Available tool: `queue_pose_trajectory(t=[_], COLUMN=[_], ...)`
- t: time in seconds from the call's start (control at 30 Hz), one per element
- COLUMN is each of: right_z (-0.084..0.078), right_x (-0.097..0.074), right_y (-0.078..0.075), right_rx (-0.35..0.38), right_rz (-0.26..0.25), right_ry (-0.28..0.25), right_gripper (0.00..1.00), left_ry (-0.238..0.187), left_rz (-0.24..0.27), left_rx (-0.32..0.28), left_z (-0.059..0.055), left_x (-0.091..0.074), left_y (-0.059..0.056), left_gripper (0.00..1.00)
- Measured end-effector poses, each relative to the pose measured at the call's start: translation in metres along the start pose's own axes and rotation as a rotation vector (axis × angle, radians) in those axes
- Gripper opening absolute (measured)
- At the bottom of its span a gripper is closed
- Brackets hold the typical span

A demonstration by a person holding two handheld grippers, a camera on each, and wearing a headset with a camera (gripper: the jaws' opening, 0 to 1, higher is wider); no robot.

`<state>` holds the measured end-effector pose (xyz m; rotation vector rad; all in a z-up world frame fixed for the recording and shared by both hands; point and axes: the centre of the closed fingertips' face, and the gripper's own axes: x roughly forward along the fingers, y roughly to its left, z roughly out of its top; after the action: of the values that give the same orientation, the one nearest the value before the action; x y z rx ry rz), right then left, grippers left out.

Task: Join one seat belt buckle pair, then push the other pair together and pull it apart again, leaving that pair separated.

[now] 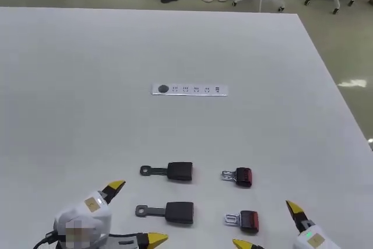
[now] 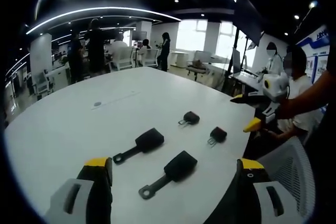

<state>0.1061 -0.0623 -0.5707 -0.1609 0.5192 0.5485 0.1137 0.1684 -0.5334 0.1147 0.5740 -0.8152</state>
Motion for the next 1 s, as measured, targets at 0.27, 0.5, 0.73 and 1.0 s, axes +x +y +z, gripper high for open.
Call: queue_pose_trajectory(t=[0.27, 0.5, 0.73, 1.0], right_z=[-0.007, -0.013, -0.015, -0.023], right_x=[0.003, 0.008, 0.014, 0.023], right_y=[0.005, 0.007, 0.004, -0.001], right_rx=[-0.039, -0.055, -0.090, -0.131], right_rz=[0.038, 0.069, 0.105, 0.151], right_ry=[0.028, 0.050, 0.072, 0.098], right_gripper=[0.97, 0.95, 0.94, 0.92], left_ry=[0.003, 0.022, 0.042, 0.076], left_rz=[-0.032, -0.074, -0.121, -0.184], left_rx=[0.023, 0.045, 0.073, 0.109], left_z=[0.001, -0.006, -0.008, -0.008], left_x=[0.007, 0.016, 0.029, 0.044], left_y=[-0.006, -0.008, -0.011, -0.020], left_gripper=[1.00, 0.99, 0.97, 0.93])
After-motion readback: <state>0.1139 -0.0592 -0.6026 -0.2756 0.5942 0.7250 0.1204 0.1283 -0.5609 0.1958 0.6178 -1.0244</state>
